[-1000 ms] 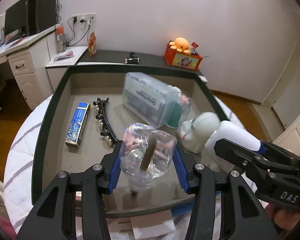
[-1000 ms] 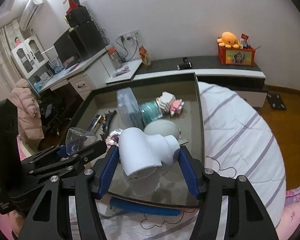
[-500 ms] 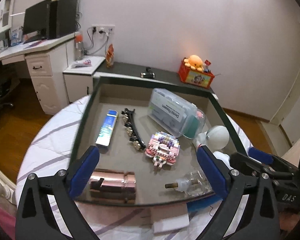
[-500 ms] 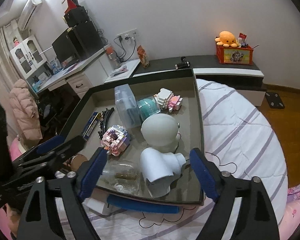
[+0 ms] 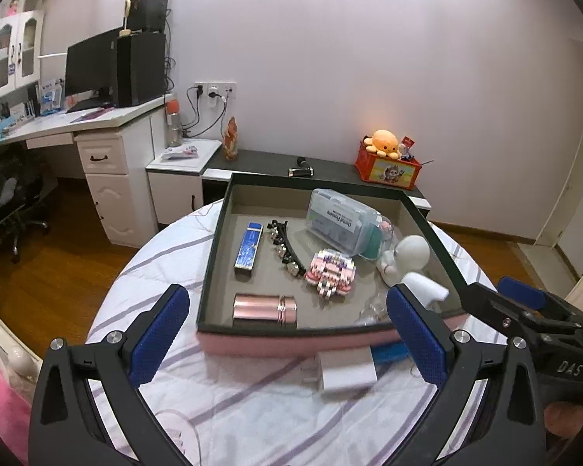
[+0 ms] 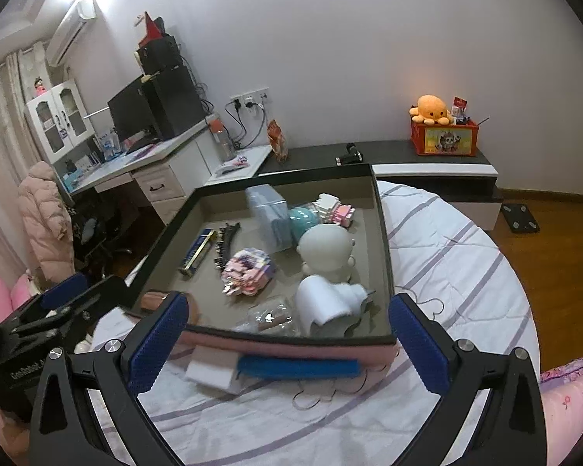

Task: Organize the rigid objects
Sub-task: 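Withdraw both tools from the box back over the table, then grasp the white charger plug with the left gripper while the right gripper grasps the blue highlighter, then lower the charger and highlighter into the box and open both grippers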

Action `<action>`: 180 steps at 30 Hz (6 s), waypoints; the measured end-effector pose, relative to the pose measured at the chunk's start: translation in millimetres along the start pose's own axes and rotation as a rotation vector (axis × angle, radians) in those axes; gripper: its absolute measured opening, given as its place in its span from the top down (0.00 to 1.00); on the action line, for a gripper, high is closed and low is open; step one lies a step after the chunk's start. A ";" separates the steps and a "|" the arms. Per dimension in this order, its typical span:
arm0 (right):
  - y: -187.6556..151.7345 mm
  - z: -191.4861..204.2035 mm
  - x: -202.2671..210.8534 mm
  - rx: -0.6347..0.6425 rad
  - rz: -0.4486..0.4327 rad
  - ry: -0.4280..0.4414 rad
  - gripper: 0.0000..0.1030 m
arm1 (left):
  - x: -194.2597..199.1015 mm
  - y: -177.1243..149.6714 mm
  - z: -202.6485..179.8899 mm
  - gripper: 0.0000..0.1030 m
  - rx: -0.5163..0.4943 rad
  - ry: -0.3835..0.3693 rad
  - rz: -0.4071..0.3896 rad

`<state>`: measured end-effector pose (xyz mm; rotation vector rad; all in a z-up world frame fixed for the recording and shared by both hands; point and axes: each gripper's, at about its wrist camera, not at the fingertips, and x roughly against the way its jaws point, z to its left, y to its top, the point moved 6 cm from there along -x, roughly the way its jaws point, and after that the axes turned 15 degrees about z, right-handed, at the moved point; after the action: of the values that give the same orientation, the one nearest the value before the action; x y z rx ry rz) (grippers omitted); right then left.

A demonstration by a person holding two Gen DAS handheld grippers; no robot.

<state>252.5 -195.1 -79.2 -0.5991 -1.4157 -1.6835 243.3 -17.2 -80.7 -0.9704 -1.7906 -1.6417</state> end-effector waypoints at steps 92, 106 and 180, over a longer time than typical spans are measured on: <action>-64.7 -36.4 -69.6 0.188 0.270 0.038 0.00 | -83.0 -80.3 0.7 0.34 -0.017 -0.012 0.257; -63.1 -8.0 -79.5 0.362 0.285 0.113 0.00 | -74.5 -89.4 6.1 0.34 -0.007 0.017 0.244; 60.2 25.7 -56.1 0.182 0.148 0.086 0.74 | -74.2 64.6 5.9 0.35 -0.042 0.015 0.114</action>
<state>328.8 -155.1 -83.6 -0.5104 -1.4083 -1.4302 339.9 -22.6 -99.4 -1.0561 -1.6655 -1.6176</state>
